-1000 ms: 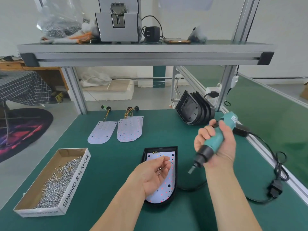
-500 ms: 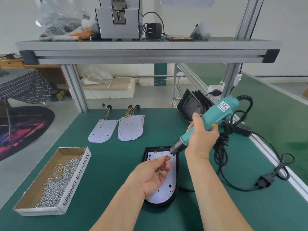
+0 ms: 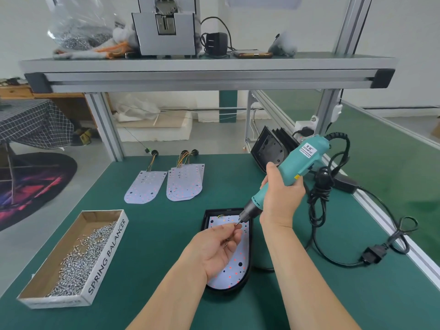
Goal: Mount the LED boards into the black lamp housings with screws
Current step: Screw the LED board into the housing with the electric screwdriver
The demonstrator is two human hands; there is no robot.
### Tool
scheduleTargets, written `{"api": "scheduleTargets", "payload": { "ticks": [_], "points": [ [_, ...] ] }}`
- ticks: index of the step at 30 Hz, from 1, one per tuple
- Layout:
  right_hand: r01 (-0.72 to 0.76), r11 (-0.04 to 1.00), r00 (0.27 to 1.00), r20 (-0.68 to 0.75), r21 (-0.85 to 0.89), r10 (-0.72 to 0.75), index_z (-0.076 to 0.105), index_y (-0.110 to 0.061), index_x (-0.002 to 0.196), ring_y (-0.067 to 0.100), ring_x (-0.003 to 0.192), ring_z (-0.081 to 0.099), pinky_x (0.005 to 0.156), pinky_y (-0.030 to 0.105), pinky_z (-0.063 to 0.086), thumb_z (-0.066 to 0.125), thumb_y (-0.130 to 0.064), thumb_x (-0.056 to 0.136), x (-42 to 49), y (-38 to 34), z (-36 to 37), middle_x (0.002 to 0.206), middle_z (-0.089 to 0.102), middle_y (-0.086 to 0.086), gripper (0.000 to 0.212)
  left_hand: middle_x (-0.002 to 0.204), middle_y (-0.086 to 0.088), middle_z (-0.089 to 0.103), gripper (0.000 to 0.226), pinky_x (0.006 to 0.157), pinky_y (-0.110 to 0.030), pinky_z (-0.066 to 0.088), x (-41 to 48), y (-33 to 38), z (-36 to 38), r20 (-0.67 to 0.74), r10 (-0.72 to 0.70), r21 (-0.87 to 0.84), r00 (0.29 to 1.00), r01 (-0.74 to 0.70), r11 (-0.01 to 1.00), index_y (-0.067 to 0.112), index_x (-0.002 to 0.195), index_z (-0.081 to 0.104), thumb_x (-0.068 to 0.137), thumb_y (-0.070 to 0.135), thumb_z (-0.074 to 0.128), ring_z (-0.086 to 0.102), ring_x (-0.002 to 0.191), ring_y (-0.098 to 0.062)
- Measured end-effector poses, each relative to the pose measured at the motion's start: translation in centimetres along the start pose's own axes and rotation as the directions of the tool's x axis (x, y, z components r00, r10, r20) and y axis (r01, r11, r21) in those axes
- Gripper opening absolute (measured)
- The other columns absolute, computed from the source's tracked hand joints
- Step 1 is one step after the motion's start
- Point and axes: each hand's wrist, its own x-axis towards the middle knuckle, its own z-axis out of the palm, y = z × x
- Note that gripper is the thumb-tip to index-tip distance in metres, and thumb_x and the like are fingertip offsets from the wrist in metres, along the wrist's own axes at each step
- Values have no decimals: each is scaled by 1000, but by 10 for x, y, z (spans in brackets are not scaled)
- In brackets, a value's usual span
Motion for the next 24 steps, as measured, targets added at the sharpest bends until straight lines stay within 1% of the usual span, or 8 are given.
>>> {"api": "scheduleTargets", "payload": {
  "ticks": [7, 10, 12, 14, 15, 16, 20, 24],
  "points": [
    [50, 997, 999, 8, -56, -50, 59, -32, 65, 21, 54, 51, 56, 34, 45, 73, -27, 73, -3, -5, 3, 59, 56, 1, 17, 64, -9, 66, 11, 46, -17, 50, 0, -7, 2, -11, 103, -10, 995, -103, 995, -3, 100, 68, 98, 5, 60, 64, 52, -12],
    [101, 992, 995, 16, -72, -101, 61, -37, 63, 22, 55, 51, 57, 33, 45, 74, -33, 70, 4, -12, 2, 61, 56, 2, 15, 60, -5, 66, 16, 53, -23, 48, 0, -14, 7, -91, 212, 165, 973, -195, 967, 11, 115, 64, 100, 14, 59, 61, 51, -13],
    [141, 985, 990, 30, -98, -139, 62, -40, 63, 24, 57, 51, 57, 34, 46, 74, -36, 70, 8, -15, 1, 63, 56, 4, 14, 63, 3, 66, 23, 55, -27, 44, 0, -22, 11, -162, 382, 579, 910, -226, 784, 19, 120, 60, 97, 17, 56, 57, 51, -14],
    [181, 976, 983, 56, -120, -176, 61, -37, 64, 25, 58, 50, 58, 38, 47, 74, -37, 71, 11, -15, -2, 63, 56, 5, 14, 71, 11, 61, 29, 60, -30, 41, 2, -29, 14, -89, 603, 942, 793, -130, 310, 30, 120, 55, 91, 28, 57, 58, 65, -16],
    [202, 970, 978, 71, -133, -194, 60, -34, 65, 26, 58, 50, 58, 40, 48, 74, -36, 72, 11, -14, -4, 63, 56, 5, 16, 74, 12, 60, 31, 63, -30, 38, 1, -31, 15, -21, 657, 994, 754, -58, 97, 35, 121, 52, 90, 33, 57, 56, 71, -18],
    [221, 964, 974, 87, -149, -210, 58, -30, 67, 26, 58, 50, 58, 41, 48, 74, -36, 73, 11, -11, -6, 63, 56, 5, 17, 79, 10, 62, 33, 65, -29, 37, -1, -32, 17, 28, 680, 1000, 733, -30, -8, 39, 122, 50, 90, 37, 57, 56, 76, -20],
    [287, 935, 955, 141, -207, -262, 58, -18, 73, 20, 54, 49, 54, 35, 46, 72, -35, 77, 9, 0, -14, 60, 55, -1, 22, 101, 4, 73, 33, 68, -26, 34, 1, -31, 22, 110, 656, 990, 747, -21, -142, 43, 127, 57, 94, 39, 54, 64, 90, -23],
    [346, 904, 935, 170, -252, -311, 56, -10, 74, 11, 48, 46, 50, 29, 43, 72, -28, 81, 9, 9, -20, 54, 51, -13, 24, 88, -1, 68, 23, 65, -28, 35, 2, -34, 23, 152, 631, 969, 760, 10, -245, 31, 116, 62, 98, 38, 49, 49, 75, -24]
  ]
}}
